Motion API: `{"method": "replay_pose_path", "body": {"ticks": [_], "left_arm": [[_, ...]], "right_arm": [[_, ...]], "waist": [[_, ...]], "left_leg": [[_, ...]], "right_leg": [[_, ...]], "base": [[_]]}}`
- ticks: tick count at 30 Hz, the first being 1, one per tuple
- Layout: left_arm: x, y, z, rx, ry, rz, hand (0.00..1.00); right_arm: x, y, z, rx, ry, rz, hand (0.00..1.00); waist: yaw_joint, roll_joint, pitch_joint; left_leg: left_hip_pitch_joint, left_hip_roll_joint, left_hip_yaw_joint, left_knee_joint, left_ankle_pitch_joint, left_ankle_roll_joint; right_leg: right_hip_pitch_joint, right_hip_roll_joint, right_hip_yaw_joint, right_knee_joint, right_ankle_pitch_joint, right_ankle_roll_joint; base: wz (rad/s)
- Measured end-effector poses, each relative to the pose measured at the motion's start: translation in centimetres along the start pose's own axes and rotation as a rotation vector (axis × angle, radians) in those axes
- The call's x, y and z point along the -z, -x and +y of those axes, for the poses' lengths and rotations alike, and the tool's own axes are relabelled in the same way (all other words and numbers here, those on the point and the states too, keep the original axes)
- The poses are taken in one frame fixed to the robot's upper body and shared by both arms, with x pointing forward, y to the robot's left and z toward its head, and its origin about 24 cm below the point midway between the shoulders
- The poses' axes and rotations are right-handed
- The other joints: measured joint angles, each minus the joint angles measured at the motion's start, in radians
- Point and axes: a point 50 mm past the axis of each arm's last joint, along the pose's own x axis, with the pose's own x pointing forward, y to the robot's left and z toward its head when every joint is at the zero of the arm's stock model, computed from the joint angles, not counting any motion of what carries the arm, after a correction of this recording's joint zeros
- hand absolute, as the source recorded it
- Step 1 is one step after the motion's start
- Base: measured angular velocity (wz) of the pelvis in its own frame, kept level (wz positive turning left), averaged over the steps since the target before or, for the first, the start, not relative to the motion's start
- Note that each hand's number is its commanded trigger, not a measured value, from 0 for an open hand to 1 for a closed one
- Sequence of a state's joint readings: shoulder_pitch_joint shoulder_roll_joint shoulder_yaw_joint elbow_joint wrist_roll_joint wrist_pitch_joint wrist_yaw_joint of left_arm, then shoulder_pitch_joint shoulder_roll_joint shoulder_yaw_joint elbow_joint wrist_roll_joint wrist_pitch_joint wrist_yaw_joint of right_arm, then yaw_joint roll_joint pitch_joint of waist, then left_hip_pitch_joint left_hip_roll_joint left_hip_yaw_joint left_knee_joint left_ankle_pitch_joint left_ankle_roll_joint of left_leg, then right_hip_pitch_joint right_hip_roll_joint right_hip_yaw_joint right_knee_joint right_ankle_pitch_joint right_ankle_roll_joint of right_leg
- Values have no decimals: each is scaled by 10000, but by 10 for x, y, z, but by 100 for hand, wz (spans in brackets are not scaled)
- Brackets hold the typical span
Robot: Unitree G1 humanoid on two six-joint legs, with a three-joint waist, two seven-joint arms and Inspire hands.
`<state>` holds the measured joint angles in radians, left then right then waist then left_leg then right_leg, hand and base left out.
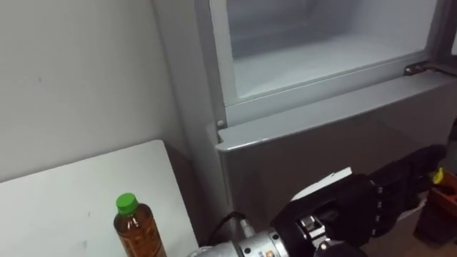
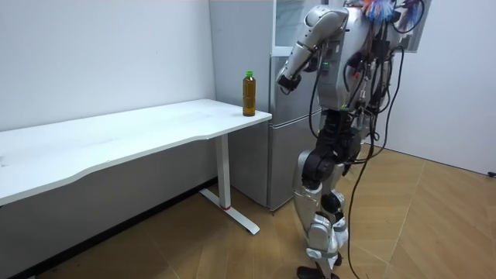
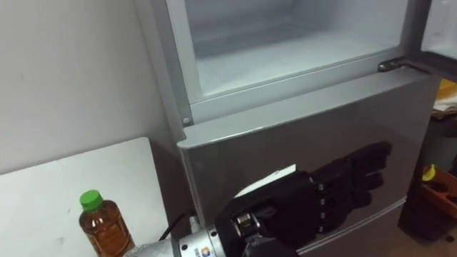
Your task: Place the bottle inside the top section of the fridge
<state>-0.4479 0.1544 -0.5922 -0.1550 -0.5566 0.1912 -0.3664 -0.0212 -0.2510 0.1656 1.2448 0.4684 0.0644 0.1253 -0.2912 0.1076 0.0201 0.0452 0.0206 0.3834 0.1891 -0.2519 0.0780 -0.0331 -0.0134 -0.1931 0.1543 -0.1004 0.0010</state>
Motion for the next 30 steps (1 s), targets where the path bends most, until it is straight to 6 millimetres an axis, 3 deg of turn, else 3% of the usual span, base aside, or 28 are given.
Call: {"method": "replay_pose_path", "body": {"ticks": [2,5,8,10,15,21,27,30], "left_arm": [[11,12,4,-355,-4,445,0],[28,32,8,-1124,142,1059,0],[42,45,6,-1609,522,1366,0],[52,54,3,-1825,833,1659,0],[79,82,-3,-2271,1220,2780,0],[94,96,-8,-2454,1853,3181,0],[141,131,-13,-3379,2866,5152,0],[161,156,-17,-4086,2851,6368,0]], "right_arm": [[2,0,3,-111,53,52,0],[2,-1,11,-453,102,5,0],[0,-2,15,-603,86,-104,0],[1,-2,20,-862,66,-107,0],[3,-3,28,-1333,123,-58,0],[7,-3,28,-1344,69,58,0],[9,-2,27,-1390,76,98,0],[10,-2,28,-1369,303,145,0]], "waist": [[235,-156,-50],[439,-398,-57],[859,-505,-68],[933,-542,-126],[1116,-639,-169],[1159,-668,-149],[1494,-724,-118],[1688,-847,-62]], "left_leg": [[25,0,-54,6,48,-33],[-17,8,-291,86,57,-47],[-76,4,-370,134,58,-46],[-65,3,-431,166,59,-44],[31,-29,-607,172,60,-42],[130,-30,-707,73,61,-44],[207,-27,-715,-3,81,-82],[199,-26,-720,-29,84,-89]], "right_leg": [[86,-1,-22,3,-14,-23],[164,-10,-159,-24,-35,-55],[180,-58,-402,-26,-64,-55],[226,-111,-608,-15,-126,-50],[416,-188,-878,25,-243,-19],[689,-191,-1081,7,-248,-24],[684,-170,-1044,6,-280,-50],[643,-160,-1074,-26,-285,-56]], "base": [[9],[18],[14],[29],[23],[6],[0],[0]]}}
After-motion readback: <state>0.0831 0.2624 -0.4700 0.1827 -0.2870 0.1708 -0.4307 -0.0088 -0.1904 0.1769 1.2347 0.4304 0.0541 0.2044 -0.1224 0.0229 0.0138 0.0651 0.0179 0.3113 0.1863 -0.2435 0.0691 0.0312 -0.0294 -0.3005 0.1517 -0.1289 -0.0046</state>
